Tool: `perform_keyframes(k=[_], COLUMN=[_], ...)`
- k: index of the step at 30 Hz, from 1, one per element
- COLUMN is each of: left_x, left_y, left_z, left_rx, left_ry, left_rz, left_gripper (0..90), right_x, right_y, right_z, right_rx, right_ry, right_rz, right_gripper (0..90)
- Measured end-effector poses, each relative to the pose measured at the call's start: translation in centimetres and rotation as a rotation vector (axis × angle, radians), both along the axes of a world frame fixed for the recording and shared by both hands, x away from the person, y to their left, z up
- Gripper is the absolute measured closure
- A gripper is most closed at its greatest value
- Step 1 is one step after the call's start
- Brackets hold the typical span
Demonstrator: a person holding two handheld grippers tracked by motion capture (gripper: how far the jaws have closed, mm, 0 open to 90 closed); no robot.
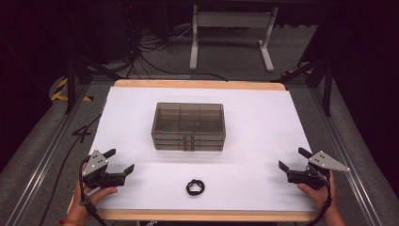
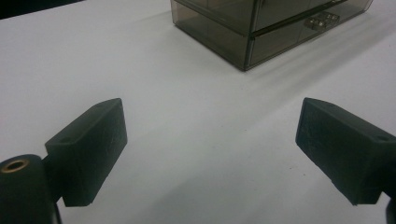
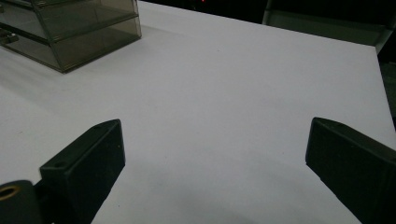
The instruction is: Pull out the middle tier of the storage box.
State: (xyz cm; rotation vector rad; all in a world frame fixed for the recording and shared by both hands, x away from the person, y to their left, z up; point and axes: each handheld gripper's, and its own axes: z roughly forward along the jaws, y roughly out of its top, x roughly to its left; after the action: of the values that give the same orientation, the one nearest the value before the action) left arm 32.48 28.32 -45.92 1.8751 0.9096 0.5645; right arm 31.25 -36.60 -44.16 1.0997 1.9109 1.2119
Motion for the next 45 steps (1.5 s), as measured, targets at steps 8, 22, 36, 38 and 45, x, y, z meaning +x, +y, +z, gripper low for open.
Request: perform_keyframes(k=[8,22,36,38,45], left_x=[-0.2,-0.7,-0.6,-0.5,-0.4], left_y=[-0.3,-1.7,-5.3,-5.6,-6.1], left_z=[0.0,1.1,2.7,2.9,4.0], left_rx=[0.037,0.111,0.191,0.195,0.181], left_ry=[-0.025,-0.097,-0.112,-0.111,-0.134], left_rz=[-0.002,0.032,-0.037,-0.047,-0.055], left_gripper=[10.3,15.6,22.0,20.6,19.5], right_x=[0.0,0.1,0.1,0.0,0.0], right_y=[0.1,0.0,0.1,0.1,0.1], right_z=[0.0,0.0,0.0,0.0,0.0], right_rx=[-0.008,-0.001,-0.008,-0.008,-0.014], right_ry=[0.002,0.004,0.005,0.004,0.003], right_rz=[0.001,0.0,0.0,0.0,0.005], right_gripper=[5.6,5.9,6.2,6.2,6.6])
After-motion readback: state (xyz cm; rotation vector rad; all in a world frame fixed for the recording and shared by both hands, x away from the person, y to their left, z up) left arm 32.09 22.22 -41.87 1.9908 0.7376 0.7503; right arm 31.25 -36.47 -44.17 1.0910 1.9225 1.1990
